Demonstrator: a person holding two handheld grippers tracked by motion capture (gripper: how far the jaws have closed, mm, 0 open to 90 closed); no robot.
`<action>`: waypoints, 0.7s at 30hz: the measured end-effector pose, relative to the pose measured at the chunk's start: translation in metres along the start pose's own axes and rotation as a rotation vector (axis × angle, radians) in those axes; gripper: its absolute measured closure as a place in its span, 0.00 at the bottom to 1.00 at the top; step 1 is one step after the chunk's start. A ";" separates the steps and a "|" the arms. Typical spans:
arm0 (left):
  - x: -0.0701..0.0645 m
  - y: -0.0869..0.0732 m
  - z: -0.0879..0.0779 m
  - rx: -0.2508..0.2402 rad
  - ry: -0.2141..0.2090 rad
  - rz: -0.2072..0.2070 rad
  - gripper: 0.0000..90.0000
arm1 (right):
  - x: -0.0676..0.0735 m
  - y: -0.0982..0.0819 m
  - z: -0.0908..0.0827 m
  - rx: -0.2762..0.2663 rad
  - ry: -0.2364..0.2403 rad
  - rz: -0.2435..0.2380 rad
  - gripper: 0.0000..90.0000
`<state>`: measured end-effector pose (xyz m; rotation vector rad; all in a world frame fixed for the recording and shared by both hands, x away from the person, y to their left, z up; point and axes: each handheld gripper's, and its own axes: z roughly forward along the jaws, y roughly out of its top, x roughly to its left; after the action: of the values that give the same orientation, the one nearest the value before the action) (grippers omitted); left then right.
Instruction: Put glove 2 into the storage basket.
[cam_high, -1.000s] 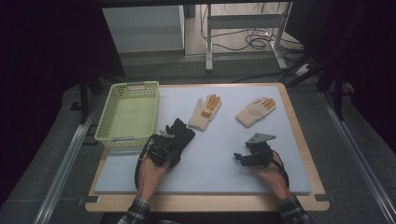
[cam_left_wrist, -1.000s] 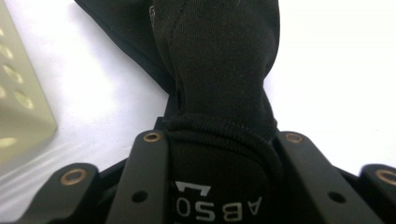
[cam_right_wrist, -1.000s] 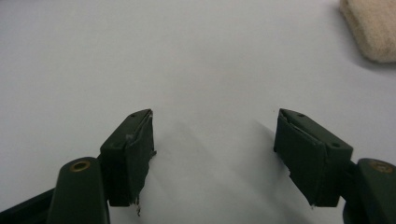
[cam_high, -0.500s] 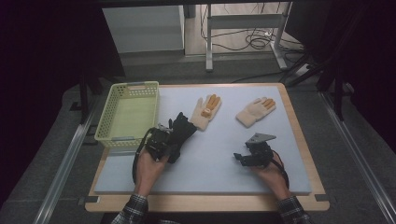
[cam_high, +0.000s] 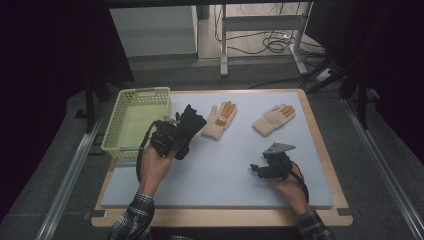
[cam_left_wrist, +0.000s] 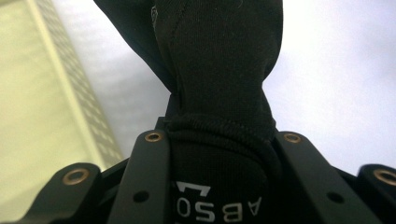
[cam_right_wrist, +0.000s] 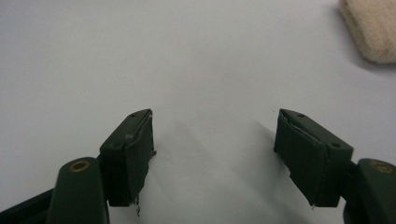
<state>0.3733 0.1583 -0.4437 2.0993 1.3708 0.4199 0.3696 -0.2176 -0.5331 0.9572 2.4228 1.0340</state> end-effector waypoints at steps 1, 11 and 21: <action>0.002 0.002 -0.002 -0.005 0.003 -0.003 0.77 | 0.000 0.000 0.000 -0.001 -0.001 -0.002 0.31; 0.031 0.014 -0.020 -0.030 0.057 -0.030 0.77 | 0.000 0.000 0.000 -0.002 -0.005 -0.004 0.30; 0.077 0.011 -0.037 -0.047 0.117 -0.090 0.76 | 0.000 0.000 0.000 -0.002 -0.007 -0.006 0.30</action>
<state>0.3936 0.2362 -0.4126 1.9938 1.5004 0.5399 0.3695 -0.2173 -0.5334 0.9505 2.4169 1.0297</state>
